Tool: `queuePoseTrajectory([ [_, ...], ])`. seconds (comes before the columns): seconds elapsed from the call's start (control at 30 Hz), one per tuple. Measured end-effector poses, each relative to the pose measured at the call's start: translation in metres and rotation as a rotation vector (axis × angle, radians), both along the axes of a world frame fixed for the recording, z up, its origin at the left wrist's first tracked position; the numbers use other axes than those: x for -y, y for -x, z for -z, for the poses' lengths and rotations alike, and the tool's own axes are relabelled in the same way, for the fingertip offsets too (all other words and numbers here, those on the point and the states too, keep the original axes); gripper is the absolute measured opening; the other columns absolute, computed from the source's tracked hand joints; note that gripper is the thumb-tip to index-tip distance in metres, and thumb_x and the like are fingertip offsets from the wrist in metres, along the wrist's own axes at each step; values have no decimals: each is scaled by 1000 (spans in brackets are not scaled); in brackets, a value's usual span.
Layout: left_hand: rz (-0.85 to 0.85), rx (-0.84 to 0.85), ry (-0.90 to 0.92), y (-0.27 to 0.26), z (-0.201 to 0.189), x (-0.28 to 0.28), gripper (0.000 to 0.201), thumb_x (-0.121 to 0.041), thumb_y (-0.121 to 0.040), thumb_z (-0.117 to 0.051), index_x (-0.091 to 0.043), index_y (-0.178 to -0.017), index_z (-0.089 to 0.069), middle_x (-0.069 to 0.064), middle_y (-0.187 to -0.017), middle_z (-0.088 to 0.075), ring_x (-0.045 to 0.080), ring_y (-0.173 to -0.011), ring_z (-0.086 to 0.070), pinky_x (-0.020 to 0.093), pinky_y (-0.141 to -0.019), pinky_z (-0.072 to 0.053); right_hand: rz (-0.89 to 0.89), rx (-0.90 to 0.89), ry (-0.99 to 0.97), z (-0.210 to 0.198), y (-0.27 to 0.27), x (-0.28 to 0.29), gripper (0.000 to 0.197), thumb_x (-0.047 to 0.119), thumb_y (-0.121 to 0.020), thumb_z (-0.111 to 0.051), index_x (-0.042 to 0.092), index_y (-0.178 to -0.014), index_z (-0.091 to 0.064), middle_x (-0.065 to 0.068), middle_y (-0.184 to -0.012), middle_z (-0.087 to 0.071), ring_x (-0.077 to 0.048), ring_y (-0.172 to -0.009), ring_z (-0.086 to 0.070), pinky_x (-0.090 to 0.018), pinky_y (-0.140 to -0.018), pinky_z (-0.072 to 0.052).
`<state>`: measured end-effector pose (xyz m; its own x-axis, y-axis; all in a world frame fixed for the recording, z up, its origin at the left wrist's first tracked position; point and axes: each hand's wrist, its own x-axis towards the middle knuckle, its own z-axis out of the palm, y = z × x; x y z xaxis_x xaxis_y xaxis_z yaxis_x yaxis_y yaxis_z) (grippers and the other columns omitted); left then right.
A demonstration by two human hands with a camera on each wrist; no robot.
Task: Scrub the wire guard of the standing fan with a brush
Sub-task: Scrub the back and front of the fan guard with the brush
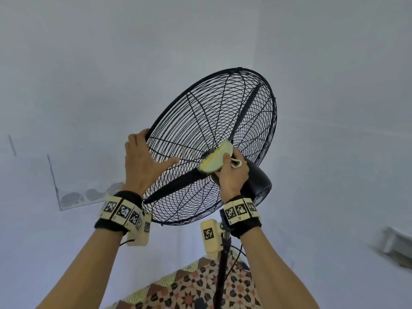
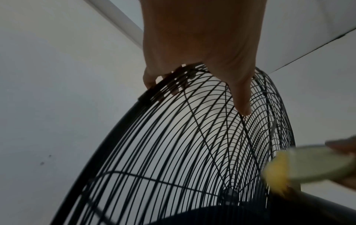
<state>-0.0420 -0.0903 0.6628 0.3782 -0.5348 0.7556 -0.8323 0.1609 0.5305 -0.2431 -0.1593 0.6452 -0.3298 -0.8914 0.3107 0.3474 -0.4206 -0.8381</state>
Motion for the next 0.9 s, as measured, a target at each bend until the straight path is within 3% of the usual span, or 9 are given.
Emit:
queuePoseTrajectory([
  [0.13,54,-2,12,-9,4,5,115,-57,-60,-95,-13,-149,-37,13,-139,-41,28,-126,-42,47,-105,-46,-131,48,123,-24,1,-27,34,14,-101,-64,20,-134,-64,7,-114,-67,-15,-105,-68,-35,-73,-63],
  [0.23,111,-1,-13,-11,10,7,120,-58,-57,-95,-22,-151,-30,11,-144,-41,29,-130,-44,55,-109,-44,67,31,243,-44,7,-45,29,17,-99,-67,16,-129,-64,13,-110,-65,-8,-97,-70,-35,-69,-64],
  [0.3,133,-23,-35,-12,13,6,120,-56,-59,-95,-23,-153,-28,11,-147,-44,30,-132,-46,55,-111,-41,195,-72,370,-66,4,-59,23,17,-99,-68,13,-121,-65,18,-103,-66,2,-89,-70,-22,-64,-60],
  [0.33,133,-37,-39,-13,14,5,120,-54,-61,-96,-22,-154,-29,11,-149,-45,30,-133,-46,54,-112,-40,231,-146,439,-78,1,-65,21,18,-98,-69,15,-119,-66,18,-98,-67,2,-86,-70,-19,-63,-59],
  [0.43,104,-67,-56,-15,16,4,118,-52,-63,-96,-15,-154,-32,10,-149,-45,30,-134,-44,52,-114,-39,386,-434,641,-111,-16,-72,24,30,-99,-67,22,-122,-70,10,-91,-74,-13,-79,-73,-35,-63,-63],
  [0.53,98,-57,-45,-17,18,6,109,-53,-62,-95,-14,-147,-39,7,-139,-48,27,-126,-46,51,-108,-43,551,-777,803,-127,-36,-66,27,30,-102,-63,14,-122,-71,0,-84,-73,-15,-69,-65,-35,-59,-59],
  [0.7,119,-134,-53,-17,22,8,90,-61,-62,-81,-17,-132,-46,2,-127,-51,24,-113,-54,50,-98,-51,363,-1345,1159,-72,-80,-86,16,15,-92,-77,7,-104,-71,-6,-89,-68,-21,-76,-59,-42,-58,-60],
  [0.8,190,-189,-30,-18,24,7,98,-60,-62,-87,-21,-139,-41,1,-133,-54,20,-118,-56,40,-100,-50,349,-1220,988,-82,-79,-86,18,23,-105,-59,8,-114,-64,-7,-98,-68,-22,-82,-64,-42,-62,-60],
  [0.9,205,-180,-30,-14,23,4,110,-48,-62,-98,-21,-148,-35,1,-144,-55,19,-128,-53,33,-103,-41,569,-1003,827,-118,-65,-70,24,17,-109,-44,4,-125,-56,-11,-103,-64,-23,-84,-60,-36,-65,-55],
])
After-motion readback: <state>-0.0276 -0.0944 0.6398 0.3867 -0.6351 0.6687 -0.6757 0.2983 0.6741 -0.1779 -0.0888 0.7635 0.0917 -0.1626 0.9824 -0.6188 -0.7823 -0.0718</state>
